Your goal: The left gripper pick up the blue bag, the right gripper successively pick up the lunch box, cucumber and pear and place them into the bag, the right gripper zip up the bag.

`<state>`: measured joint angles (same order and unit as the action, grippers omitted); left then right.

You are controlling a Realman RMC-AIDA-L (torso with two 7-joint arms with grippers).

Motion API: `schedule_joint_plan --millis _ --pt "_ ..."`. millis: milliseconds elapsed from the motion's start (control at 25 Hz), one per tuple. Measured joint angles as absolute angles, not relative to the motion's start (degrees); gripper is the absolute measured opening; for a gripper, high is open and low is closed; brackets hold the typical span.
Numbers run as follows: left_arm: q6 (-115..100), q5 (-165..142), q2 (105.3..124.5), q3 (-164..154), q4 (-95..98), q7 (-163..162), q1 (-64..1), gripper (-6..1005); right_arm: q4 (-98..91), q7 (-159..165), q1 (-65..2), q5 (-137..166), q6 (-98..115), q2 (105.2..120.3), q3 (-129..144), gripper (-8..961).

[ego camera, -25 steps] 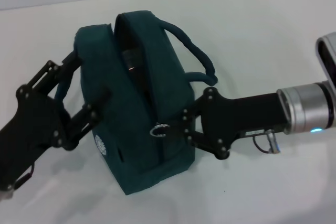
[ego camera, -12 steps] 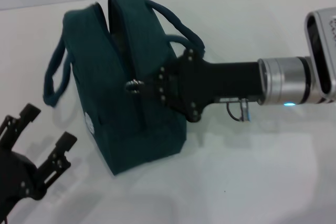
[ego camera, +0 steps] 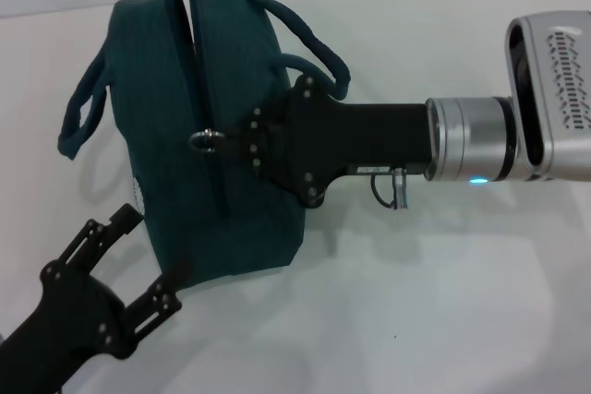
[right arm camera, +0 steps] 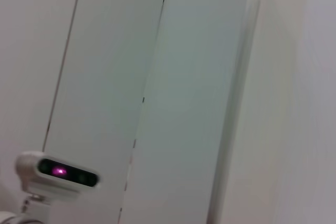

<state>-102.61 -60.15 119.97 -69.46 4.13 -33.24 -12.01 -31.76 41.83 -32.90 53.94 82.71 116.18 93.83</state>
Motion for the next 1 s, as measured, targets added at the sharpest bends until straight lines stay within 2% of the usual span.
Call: schedule_joint_plan --millis 720,960,1000 --pt "-98.27 -59.05 120.24 -69.1 3.37 -33.31 -15.4 846 -31.96 41.89 -30.69 51.67 83.87 116.18 95.4 7" --pt "-95.46 -59.57 120.36 -69.54 3.37 -31.3 -17.05 735 -32.0 41.77 -30.55 51.66 84.46 116.18 95.27 8" --pt "-95.26 -59.62 120.38 -69.56 3.37 -30.94 -17.18 630 -32.0 41.76 -30.5 51.66 84.69 116.18 95.2 8"
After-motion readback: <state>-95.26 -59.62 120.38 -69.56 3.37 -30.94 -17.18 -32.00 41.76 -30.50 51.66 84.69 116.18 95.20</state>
